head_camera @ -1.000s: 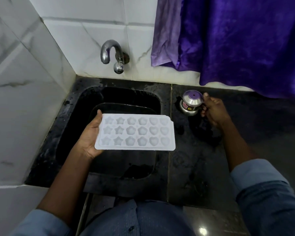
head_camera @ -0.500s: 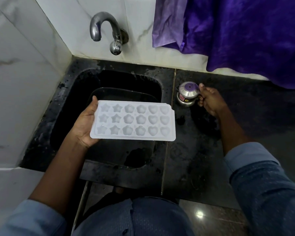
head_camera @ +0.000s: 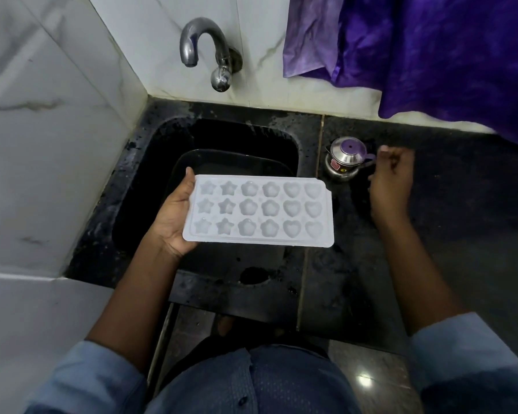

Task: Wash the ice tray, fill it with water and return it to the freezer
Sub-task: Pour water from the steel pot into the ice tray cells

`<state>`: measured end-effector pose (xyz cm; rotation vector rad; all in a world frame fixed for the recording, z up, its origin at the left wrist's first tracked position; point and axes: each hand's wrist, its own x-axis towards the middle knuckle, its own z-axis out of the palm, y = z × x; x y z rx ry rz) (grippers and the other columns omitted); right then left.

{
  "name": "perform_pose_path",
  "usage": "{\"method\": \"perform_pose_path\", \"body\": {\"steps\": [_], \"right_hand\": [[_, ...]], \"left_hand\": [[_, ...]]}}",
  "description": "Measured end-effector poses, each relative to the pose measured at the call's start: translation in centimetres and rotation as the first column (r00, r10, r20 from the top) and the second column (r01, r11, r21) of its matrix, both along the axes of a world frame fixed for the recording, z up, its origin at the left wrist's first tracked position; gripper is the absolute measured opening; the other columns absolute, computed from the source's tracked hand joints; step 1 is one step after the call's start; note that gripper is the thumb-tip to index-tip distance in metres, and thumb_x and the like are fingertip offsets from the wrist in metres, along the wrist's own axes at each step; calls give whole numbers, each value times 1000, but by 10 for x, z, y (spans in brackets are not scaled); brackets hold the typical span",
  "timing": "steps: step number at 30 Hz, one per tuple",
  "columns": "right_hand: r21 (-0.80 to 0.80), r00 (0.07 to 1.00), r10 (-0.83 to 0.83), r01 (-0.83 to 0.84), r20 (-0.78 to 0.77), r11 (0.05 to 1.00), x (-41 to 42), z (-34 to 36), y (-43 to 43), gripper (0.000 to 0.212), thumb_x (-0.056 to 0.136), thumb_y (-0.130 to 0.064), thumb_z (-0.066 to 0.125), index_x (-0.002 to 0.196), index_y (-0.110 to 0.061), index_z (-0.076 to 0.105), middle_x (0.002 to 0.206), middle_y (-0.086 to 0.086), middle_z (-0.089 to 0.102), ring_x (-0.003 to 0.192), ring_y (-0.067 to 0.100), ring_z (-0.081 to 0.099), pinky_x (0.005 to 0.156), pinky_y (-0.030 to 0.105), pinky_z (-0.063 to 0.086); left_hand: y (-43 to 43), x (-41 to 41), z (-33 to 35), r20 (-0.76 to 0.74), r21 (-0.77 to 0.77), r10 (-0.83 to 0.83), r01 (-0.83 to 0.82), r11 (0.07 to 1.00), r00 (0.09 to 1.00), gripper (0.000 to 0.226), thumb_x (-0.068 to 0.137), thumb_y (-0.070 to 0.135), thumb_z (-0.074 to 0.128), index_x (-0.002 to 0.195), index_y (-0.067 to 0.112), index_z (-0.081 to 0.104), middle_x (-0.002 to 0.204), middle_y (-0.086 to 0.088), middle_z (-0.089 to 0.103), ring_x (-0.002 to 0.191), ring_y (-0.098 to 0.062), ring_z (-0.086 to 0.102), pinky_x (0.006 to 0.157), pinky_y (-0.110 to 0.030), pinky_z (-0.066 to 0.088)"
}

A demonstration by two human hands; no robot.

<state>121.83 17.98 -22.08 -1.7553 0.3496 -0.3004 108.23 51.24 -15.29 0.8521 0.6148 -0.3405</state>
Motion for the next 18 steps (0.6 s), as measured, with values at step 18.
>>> {"method": "perform_pose_path", "body": {"steps": [18], "right_hand": [[541,873,387,-181,-295,822,-150,65,92,35,110,-32,48,129,-8,66,124,9,75,117,31,70,105,61,51]], "left_hand": [[9,-77,7,-19,51,122,-121,991,992,73,107,65,33,108,13,85,130,-17,74,112,-35,75,92,-54,59]]}}
